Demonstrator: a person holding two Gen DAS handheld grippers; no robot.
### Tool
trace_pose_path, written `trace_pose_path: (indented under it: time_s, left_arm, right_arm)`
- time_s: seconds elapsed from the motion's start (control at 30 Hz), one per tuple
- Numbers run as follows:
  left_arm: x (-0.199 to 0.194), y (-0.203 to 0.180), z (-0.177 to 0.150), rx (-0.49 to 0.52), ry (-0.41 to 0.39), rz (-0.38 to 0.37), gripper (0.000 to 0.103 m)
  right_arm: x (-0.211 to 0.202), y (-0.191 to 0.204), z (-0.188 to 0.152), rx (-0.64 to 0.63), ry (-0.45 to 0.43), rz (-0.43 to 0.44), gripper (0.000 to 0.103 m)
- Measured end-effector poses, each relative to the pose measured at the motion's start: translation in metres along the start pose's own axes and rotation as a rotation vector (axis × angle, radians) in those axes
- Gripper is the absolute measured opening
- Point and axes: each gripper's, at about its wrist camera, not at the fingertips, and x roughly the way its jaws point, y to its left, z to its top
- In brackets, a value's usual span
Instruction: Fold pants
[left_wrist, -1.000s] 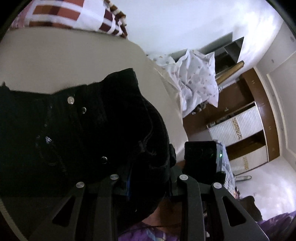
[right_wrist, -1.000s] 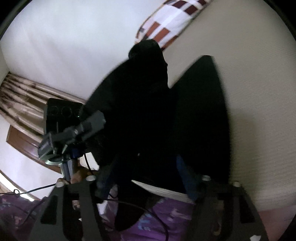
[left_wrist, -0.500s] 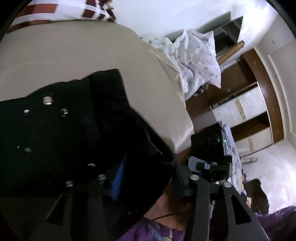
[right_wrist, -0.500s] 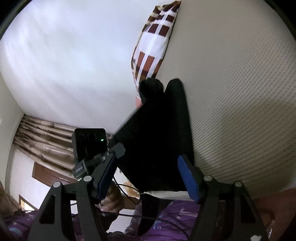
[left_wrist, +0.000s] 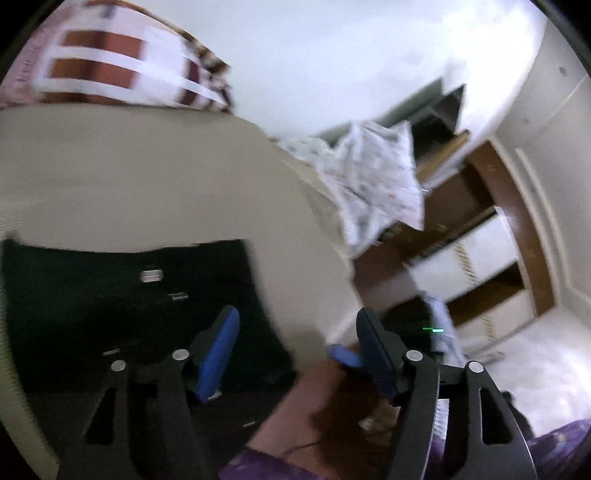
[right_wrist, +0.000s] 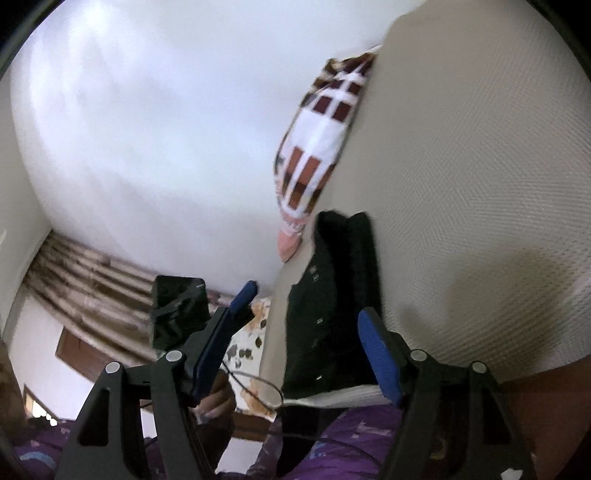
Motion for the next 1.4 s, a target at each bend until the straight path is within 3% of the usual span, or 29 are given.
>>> trace_pose_path:
  time_s: [0.13,0.17,0.27,0.3,0.4,0.53,0.67,0.77,0.9,0.97,1.07,1.17,1.33,1.4]
  left_arm:
    - [-0.026,0.027,-0.023,-0.04,-0.027,0.096,0.067]
    - [-0.029,0.034,-0.028,-0.064,-0.028,0.107,0.067]
    - [-0.038,0.059,-0.049,-0.138,-0.022,0.127,0.067]
    - [-0.042,0.067,-0.055,-0.16,-0.02,0.137,0.067]
    - [-0.052,0.08,-0.068,-0.196,-0.026,0.148,0.067]
    - [-0.061,0.085,-0.075,-0.205,-0.042,0.151,0.067]
    - [-0.062,0.081,-0.075,-0.186,-0.043,0.143,0.068]
    - [-0.06,0.081,-0.077,-0.189,-0.035,0.131,0.068]
    - [-0.06,0.083,-0.079,-0.201,-0.033,0.119,0.068]
    - [-0.06,0.085,-0.08,-0.21,-0.035,0.111,0.068]
    - [-0.062,0.087,-0.081,-0.22,-0.038,0.109,0.068]
    - [-0.066,0.088,-0.081,-0.229,-0.044,0.111,0.068]
    - [-0.077,0.088,-0.079,-0.232,-0.07,0.107,0.069]
    - [-0.078,0.088,-0.079,-0.23,-0.071,0.109,0.071]
  right_arm:
    - [0.035,0.025,-0.015,-0.102,0.097,-0.069,0.065]
    - [0.044,0.028,-0.021,-0.125,0.123,-0.09,0.059]
    - [0.072,0.033,-0.037,-0.219,0.199,-0.24,0.05]
    - [0.082,0.033,-0.041,-0.251,0.225,-0.314,0.041]
    - [0.087,0.031,-0.044,-0.276,0.225,-0.408,0.023]
    - [0.08,0.029,-0.038,-0.254,0.156,-0.506,0.021]
    - [0.082,0.026,-0.034,-0.209,0.149,-0.446,0.034]
    - [0.085,0.026,-0.031,-0.2,0.131,-0.467,0.035]
    - [0.087,0.019,-0.027,-0.102,0.083,-0.399,0.052]
    - [0.089,0.022,-0.029,-0.106,0.057,-0.38,0.052]
    - [0.099,0.025,-0.03,-0.169,0.074,-0.47,0.021]
    - [0.092,0.025,-0.027,-0.116,0.063,-0.455,0.019]
    - [0.066,0.054,-0.025,-0.038,0.01,-0.333,0.001]
    - [0.052,0.051,-0.028,0.024,-0.008,-0.319,0.0]
